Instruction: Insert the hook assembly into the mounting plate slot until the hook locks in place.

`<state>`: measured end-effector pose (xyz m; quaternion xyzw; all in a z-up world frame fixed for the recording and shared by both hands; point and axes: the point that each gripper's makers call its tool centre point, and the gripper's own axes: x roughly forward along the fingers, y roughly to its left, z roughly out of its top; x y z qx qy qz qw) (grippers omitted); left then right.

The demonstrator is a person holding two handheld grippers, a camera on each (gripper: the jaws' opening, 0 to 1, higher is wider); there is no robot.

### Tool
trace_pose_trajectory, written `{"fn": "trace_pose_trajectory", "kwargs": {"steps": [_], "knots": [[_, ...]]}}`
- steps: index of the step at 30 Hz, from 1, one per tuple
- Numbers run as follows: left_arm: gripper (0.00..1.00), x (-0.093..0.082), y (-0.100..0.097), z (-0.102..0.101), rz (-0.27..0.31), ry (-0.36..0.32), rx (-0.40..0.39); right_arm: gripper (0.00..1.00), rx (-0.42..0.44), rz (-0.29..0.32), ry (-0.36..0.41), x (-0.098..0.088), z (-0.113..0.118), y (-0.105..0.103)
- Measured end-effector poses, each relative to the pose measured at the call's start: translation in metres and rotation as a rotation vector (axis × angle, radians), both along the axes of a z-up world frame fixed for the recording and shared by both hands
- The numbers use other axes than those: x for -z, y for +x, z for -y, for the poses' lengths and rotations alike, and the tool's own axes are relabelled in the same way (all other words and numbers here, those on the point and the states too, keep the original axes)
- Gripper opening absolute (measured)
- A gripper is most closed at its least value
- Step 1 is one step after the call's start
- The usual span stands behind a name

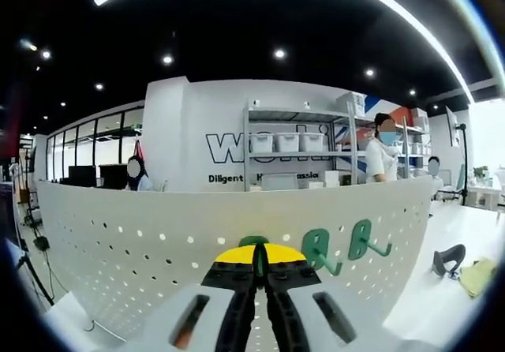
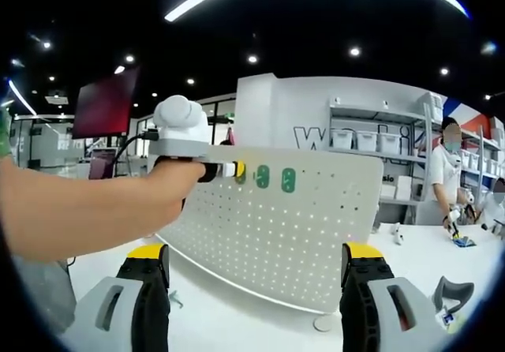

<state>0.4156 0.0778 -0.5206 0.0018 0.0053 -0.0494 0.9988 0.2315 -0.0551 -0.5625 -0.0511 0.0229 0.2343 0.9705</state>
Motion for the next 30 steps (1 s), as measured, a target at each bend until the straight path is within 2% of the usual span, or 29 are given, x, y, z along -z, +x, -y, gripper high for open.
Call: {"fn": "trace_pose_trajectory", "kwargs": {"steps": [8, 16, 25, 30], "knots": [[0.05, 0.0009, 0.0, -0.0007, 0.002, 0.012, 0.011, 0.92, 0.003, 0.0, -0.001, -0.0001, 0.0005, -0.0011], [0.13, 0.0016, 0.0013, 0.0043, 0.003, 0.009, 0.038, 0.92, 0.007, 0.007, 0.0, -0.0026, 0.0015, -0.0025], [0.21, 0.0037, -0.0008, 0.0073, -0.006, -0.032, 0.065, 0.92, 0.009, 0.008, -0.002, -0.0027, 0.0007, -0.0035], [0.24, 0.0023, -0.003, 0.006, 0.004, -0.017, 0.069, 0.92, 0.005, 0.009, -0.004, -0.0033, -0.0021, -0.0033]]}}
